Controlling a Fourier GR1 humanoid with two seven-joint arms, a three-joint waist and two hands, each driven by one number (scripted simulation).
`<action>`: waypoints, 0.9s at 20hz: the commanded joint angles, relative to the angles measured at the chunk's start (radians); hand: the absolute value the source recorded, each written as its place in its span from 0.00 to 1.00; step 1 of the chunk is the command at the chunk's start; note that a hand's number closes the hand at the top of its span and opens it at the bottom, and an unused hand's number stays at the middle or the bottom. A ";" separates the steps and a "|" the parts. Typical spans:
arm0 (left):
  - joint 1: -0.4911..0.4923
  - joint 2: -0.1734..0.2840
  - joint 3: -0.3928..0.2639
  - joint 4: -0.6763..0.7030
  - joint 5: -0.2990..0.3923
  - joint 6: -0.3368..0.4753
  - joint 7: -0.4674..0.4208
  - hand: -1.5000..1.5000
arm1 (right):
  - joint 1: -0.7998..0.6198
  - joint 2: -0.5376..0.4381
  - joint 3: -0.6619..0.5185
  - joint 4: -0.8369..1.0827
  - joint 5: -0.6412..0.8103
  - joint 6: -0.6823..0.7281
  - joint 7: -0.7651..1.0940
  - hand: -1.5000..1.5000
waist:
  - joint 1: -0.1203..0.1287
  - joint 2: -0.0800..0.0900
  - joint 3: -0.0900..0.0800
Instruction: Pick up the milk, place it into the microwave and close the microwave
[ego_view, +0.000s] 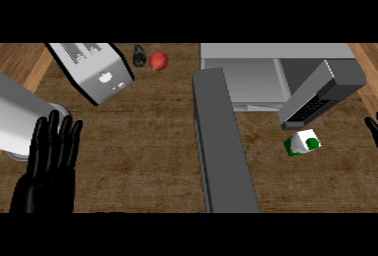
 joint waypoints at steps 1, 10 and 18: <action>0.036 -0.006 -0.091 -0.052 -0.011 0.070 0.030 0.00 | 0.043 -0.016 -0.062 0.099 -0.037 0.103 -0.083 0.00 | 0.000 0.000 0.000; 0.213 0.027 -0.057 -0.002 0.075 -0.054 -0.192 0.00 | 0.024 0.048 -0.057 0.204 0.063 0.102 -0.138 0.00 | 0.003 0.000 0.000; 0.368 0.048 -0.100 -0.004 0.074 -0.089 -0.323 0.00 | -0.064 0.056 -0.040 0.500 0.184 0.134 -0.314 0.00 | 0.010 0.001 0.000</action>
